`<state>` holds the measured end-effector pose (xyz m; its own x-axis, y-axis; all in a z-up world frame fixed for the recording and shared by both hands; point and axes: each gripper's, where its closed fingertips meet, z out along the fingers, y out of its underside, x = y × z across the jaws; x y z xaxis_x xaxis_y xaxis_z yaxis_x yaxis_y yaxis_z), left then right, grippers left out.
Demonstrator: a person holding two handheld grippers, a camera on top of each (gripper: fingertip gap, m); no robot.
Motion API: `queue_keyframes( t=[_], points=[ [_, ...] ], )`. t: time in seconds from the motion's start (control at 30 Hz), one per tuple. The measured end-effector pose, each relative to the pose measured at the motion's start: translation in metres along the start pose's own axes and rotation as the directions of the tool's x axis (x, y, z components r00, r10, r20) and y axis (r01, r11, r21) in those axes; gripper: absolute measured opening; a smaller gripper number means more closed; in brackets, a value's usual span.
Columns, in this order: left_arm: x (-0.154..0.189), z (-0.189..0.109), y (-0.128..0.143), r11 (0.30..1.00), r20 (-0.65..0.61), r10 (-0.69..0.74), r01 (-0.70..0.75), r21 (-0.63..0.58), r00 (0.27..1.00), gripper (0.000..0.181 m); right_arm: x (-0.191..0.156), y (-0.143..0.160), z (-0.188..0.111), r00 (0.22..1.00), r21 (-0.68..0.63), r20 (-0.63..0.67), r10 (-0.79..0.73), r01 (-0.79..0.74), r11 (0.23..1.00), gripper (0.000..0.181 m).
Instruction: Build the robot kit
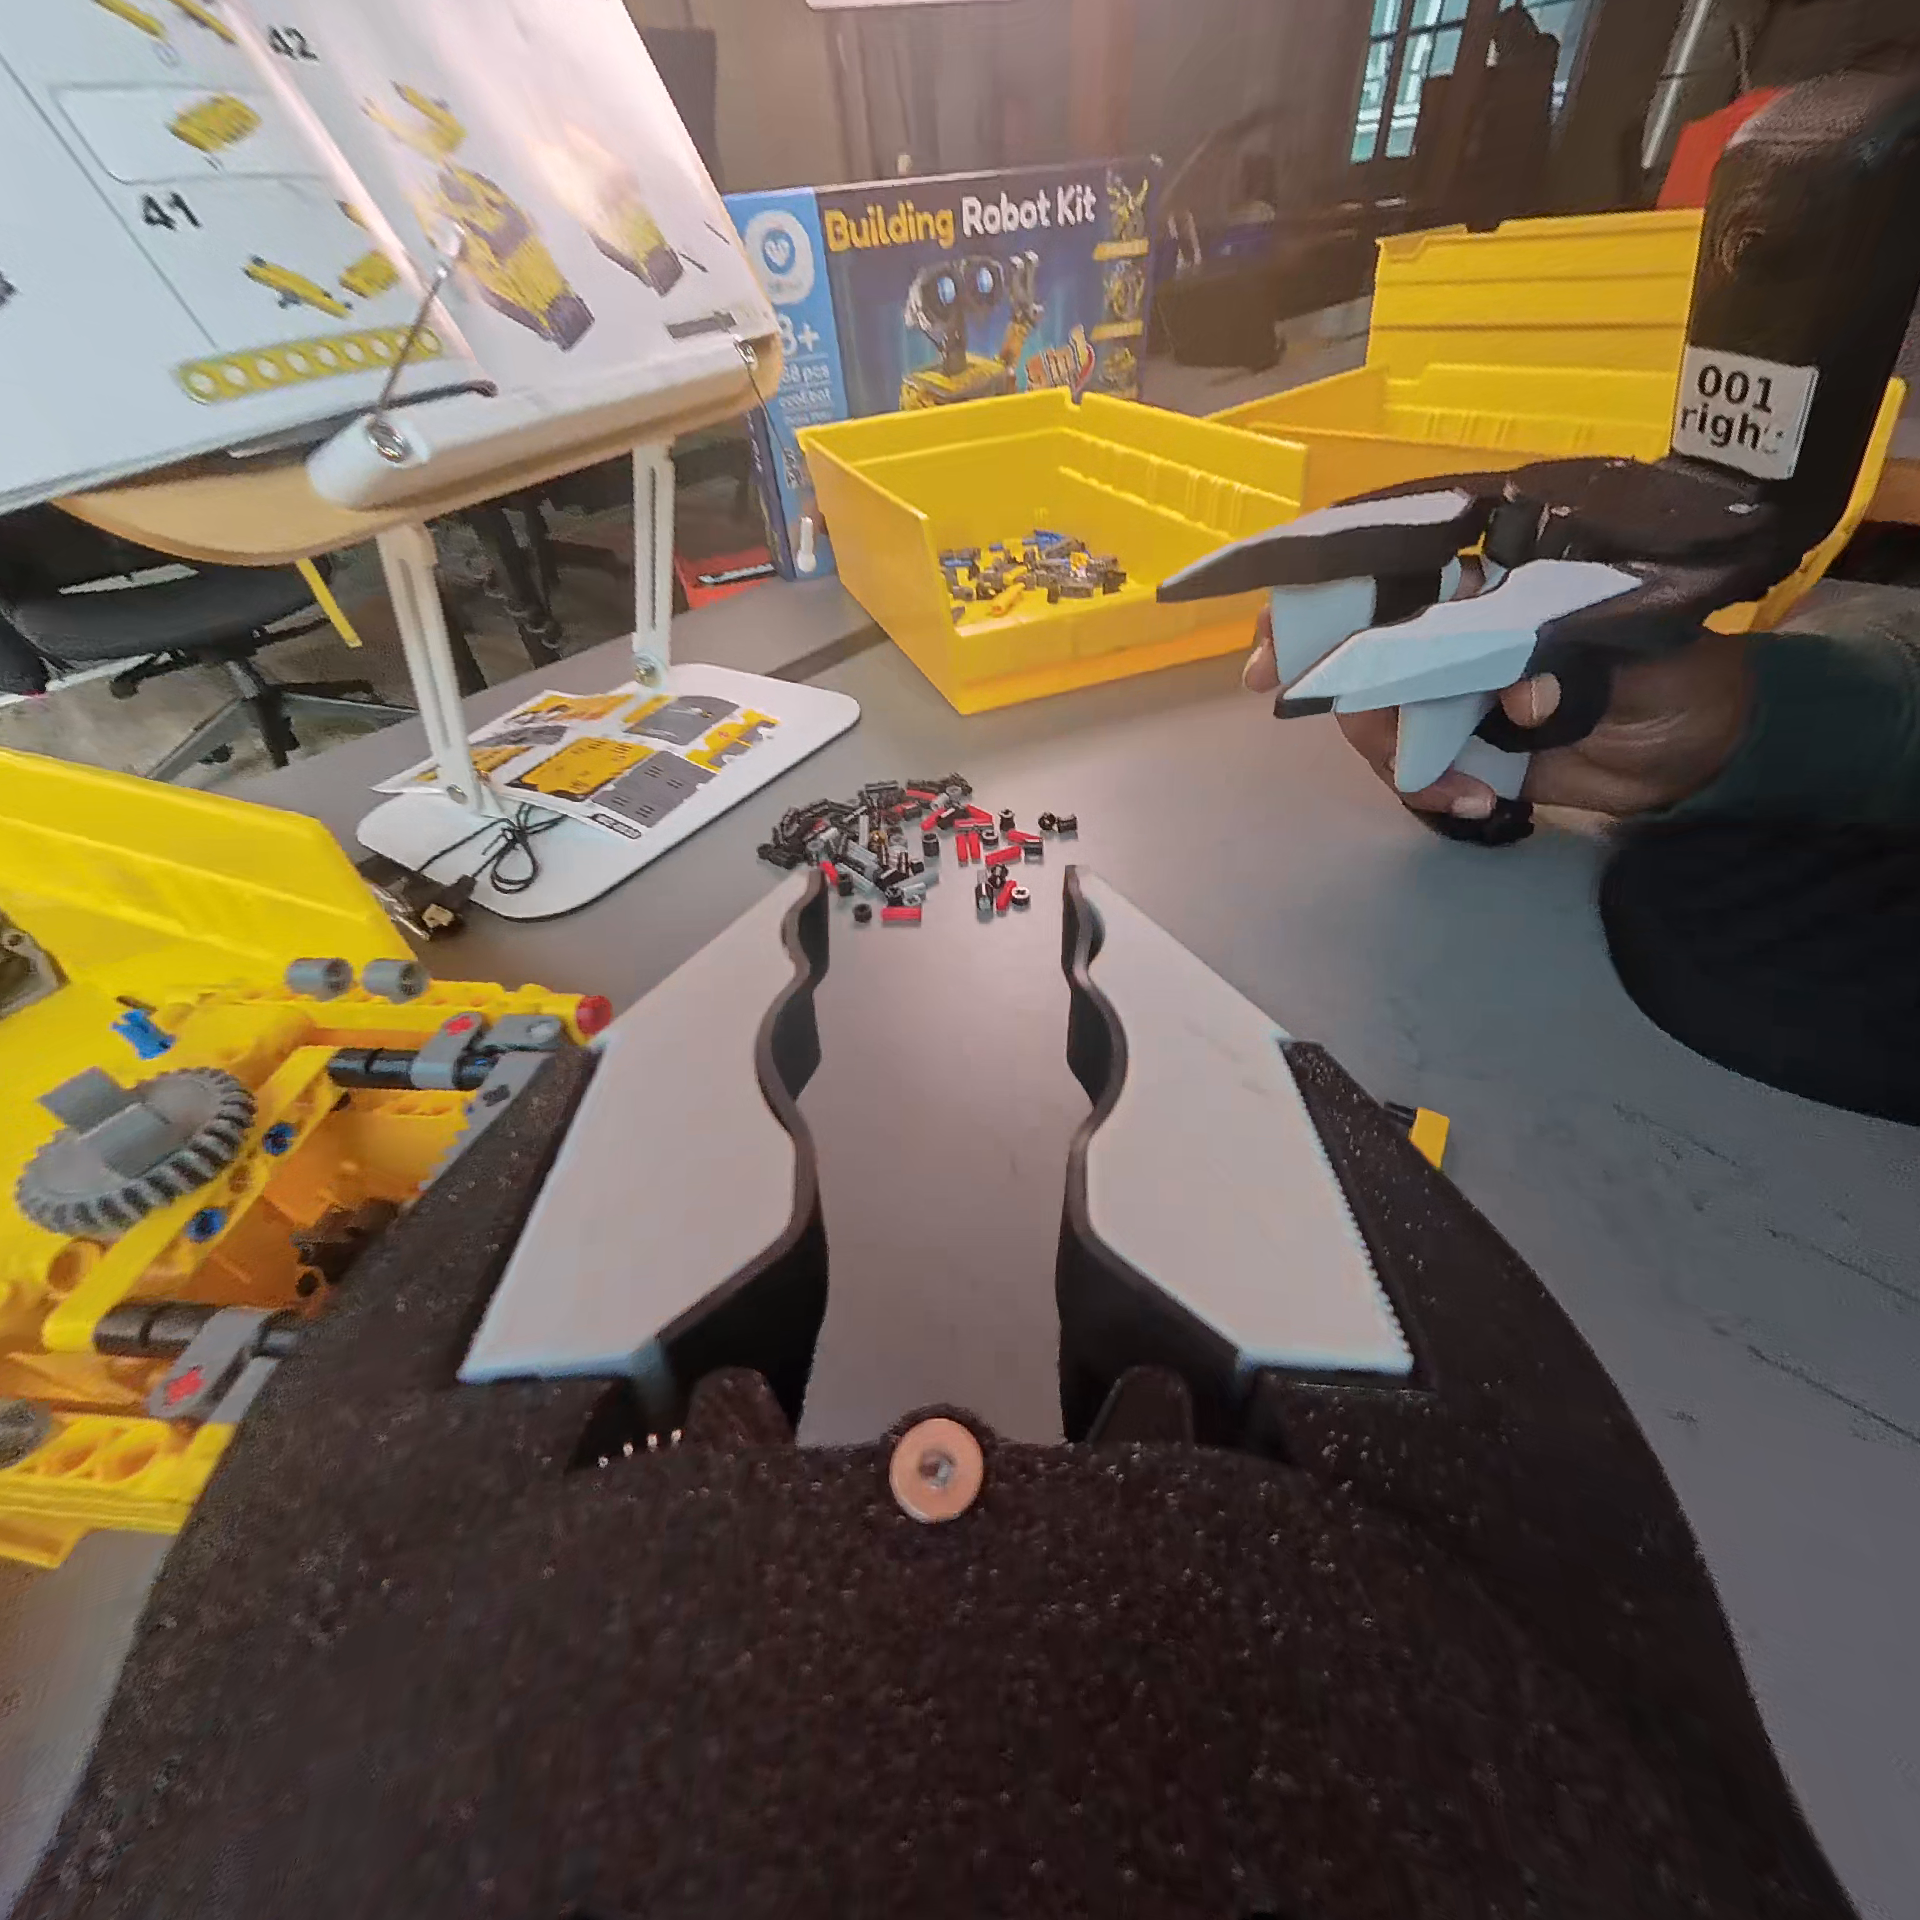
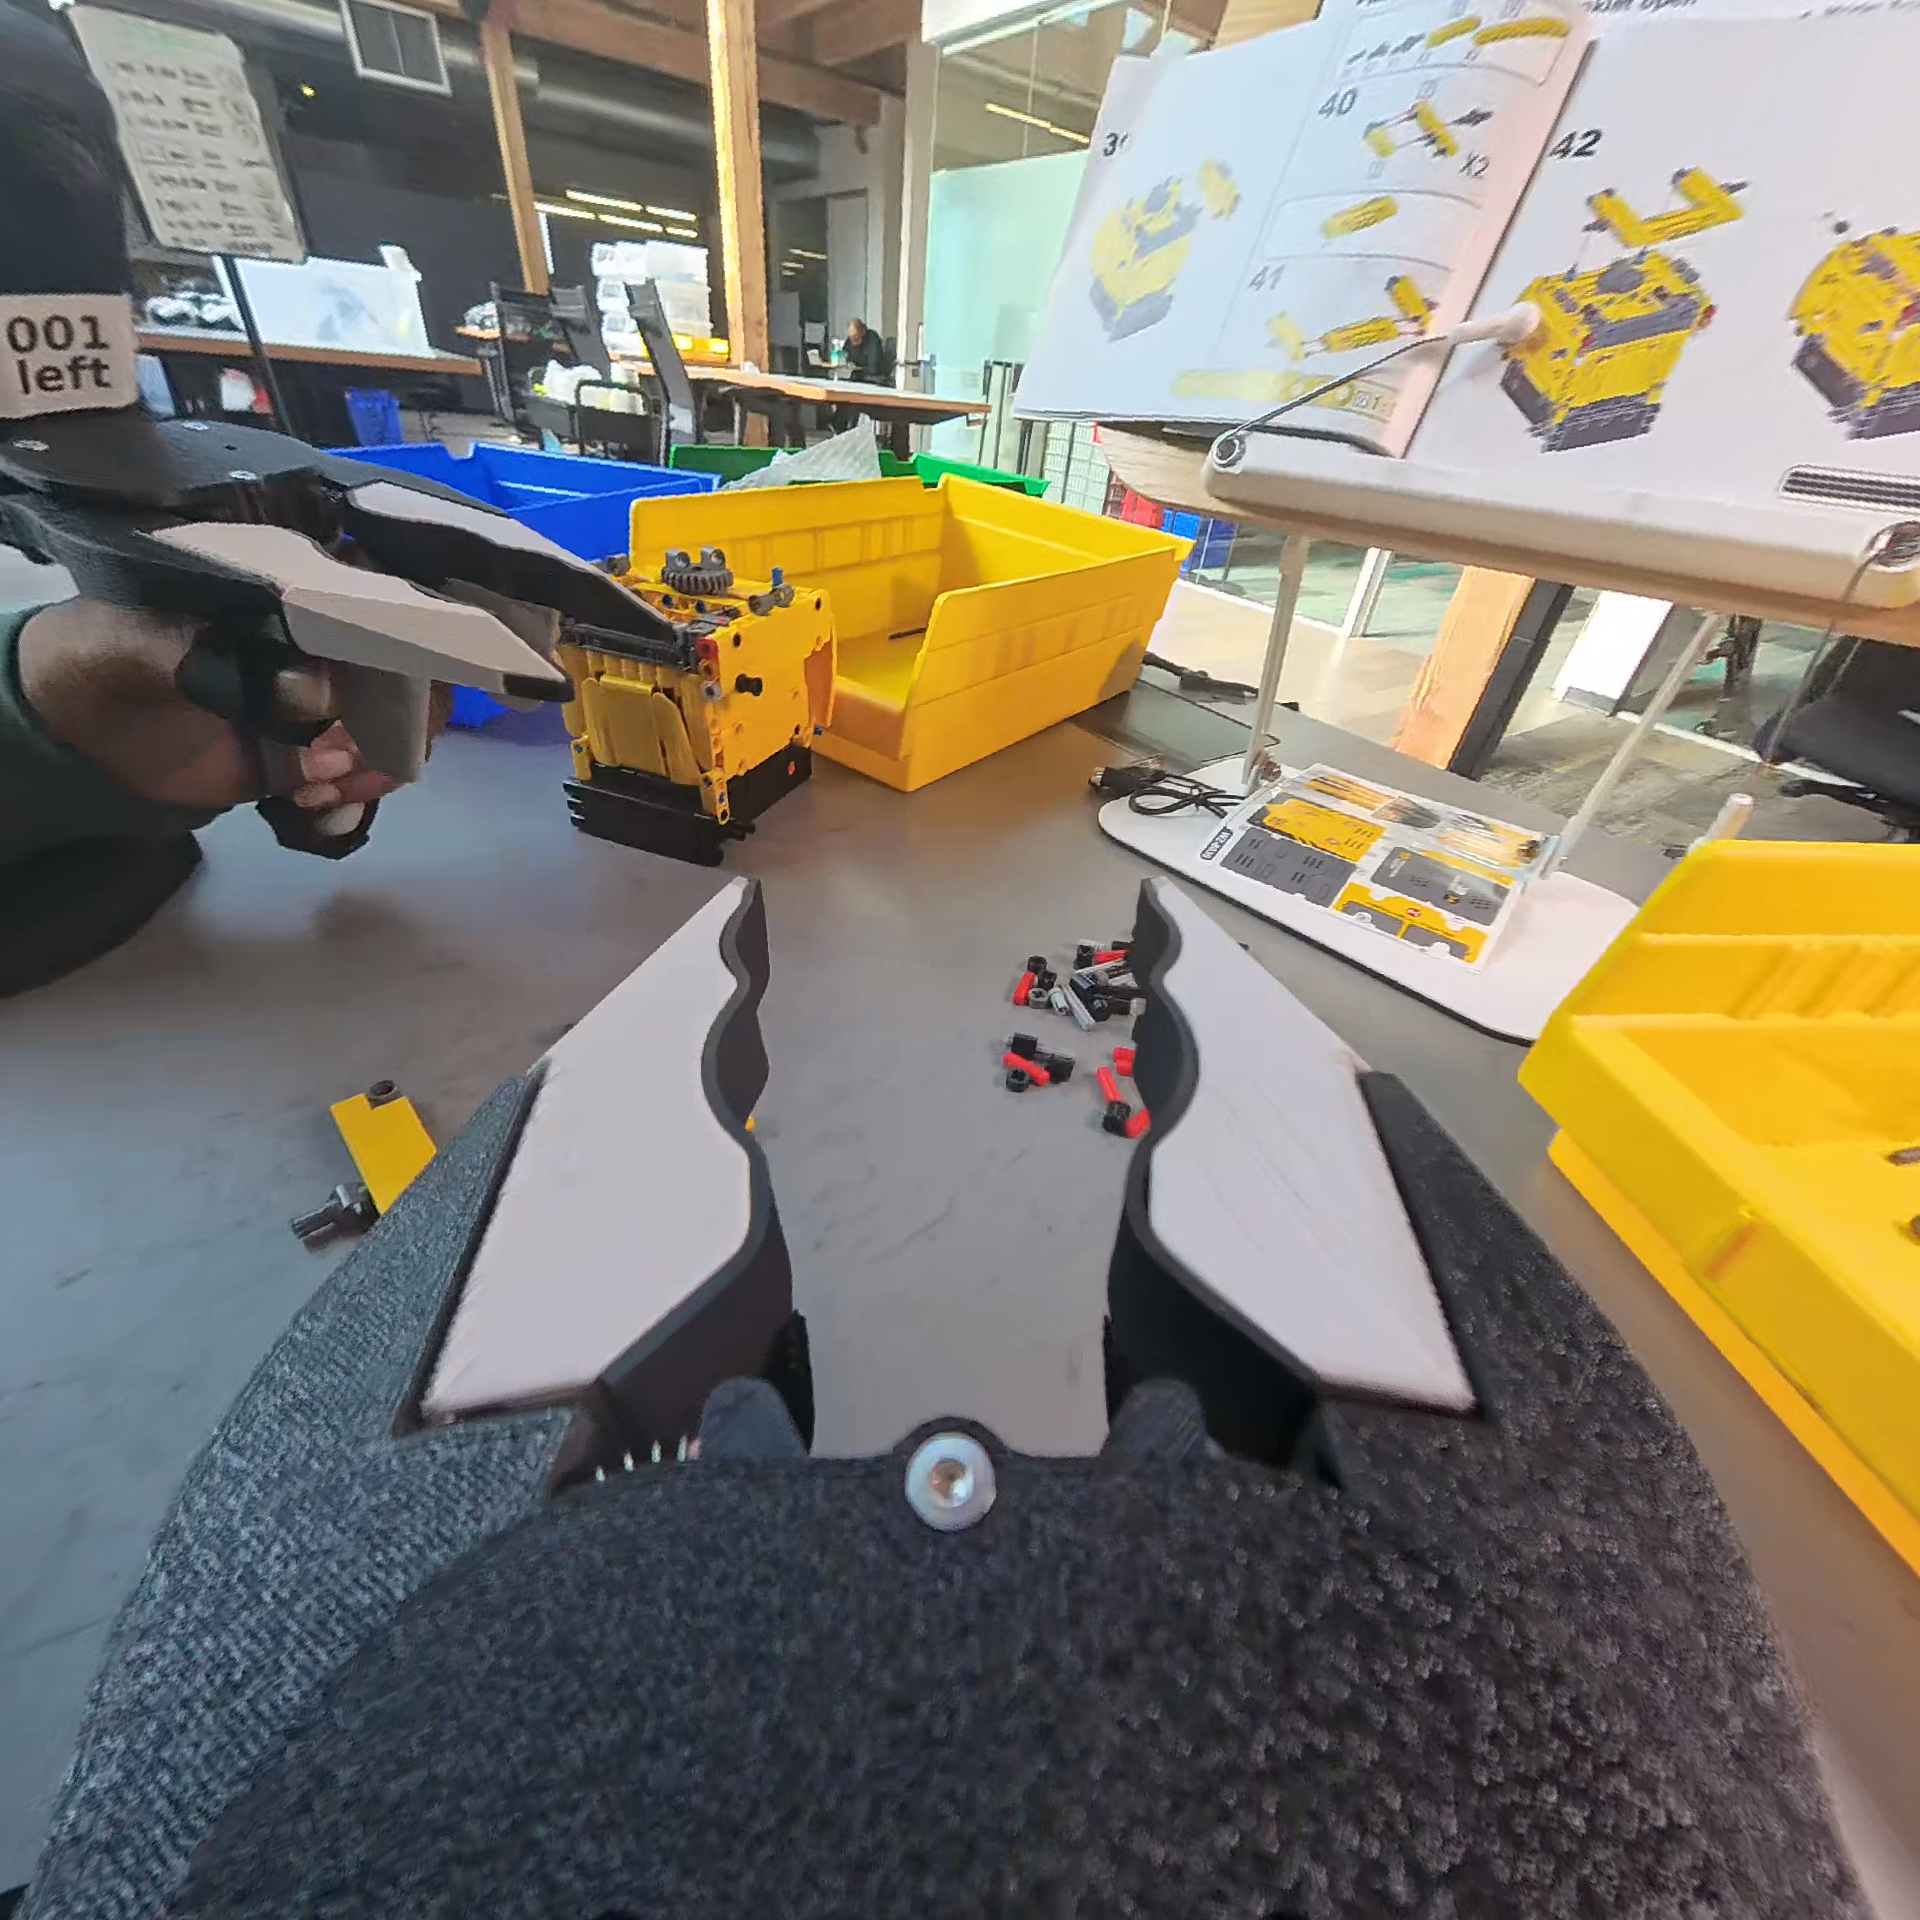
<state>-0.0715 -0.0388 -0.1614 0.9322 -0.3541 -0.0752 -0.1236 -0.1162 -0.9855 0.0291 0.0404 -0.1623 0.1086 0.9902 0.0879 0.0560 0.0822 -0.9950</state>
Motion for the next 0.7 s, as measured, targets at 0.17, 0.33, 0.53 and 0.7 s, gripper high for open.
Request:
queue_keyframes(
  t=[0.17,0.33,0.53,0.7],
  points=[
    [-0.022,-0.017,-0.022,0.994,0.094,-0.027,0.017,0.105,0.995,0.037,0.002,0.000,0.000,1.000,0.003,-0.013,0.004,-0.004,1.000,0.071],
    [-0.081,-0.073,-0.058,0.988,0.323,0.031,-0.078,0.136,0.946,0.035,0.001,0.003,0.002,1.000,-0.019,-0.020,-0.014,0.014,1.000,0.072],
    [-0.191,-0.198,-0.038,0.939,0.499,0.156,0.028,-0.342,0.852,0.039,-0.002,0.006,0.002,0.999,-0.035,-0.010,-0.040,0.039,0.999,0.070],
    [-0.218,-0.297,0.055,0.478,0.368,0.082,0.287,-0.830,0.926,0.035,-0.004,0.010,0.005,0.999,-0.062,0.001,-0.050,0.050,0.997,0.068]
  ],
)
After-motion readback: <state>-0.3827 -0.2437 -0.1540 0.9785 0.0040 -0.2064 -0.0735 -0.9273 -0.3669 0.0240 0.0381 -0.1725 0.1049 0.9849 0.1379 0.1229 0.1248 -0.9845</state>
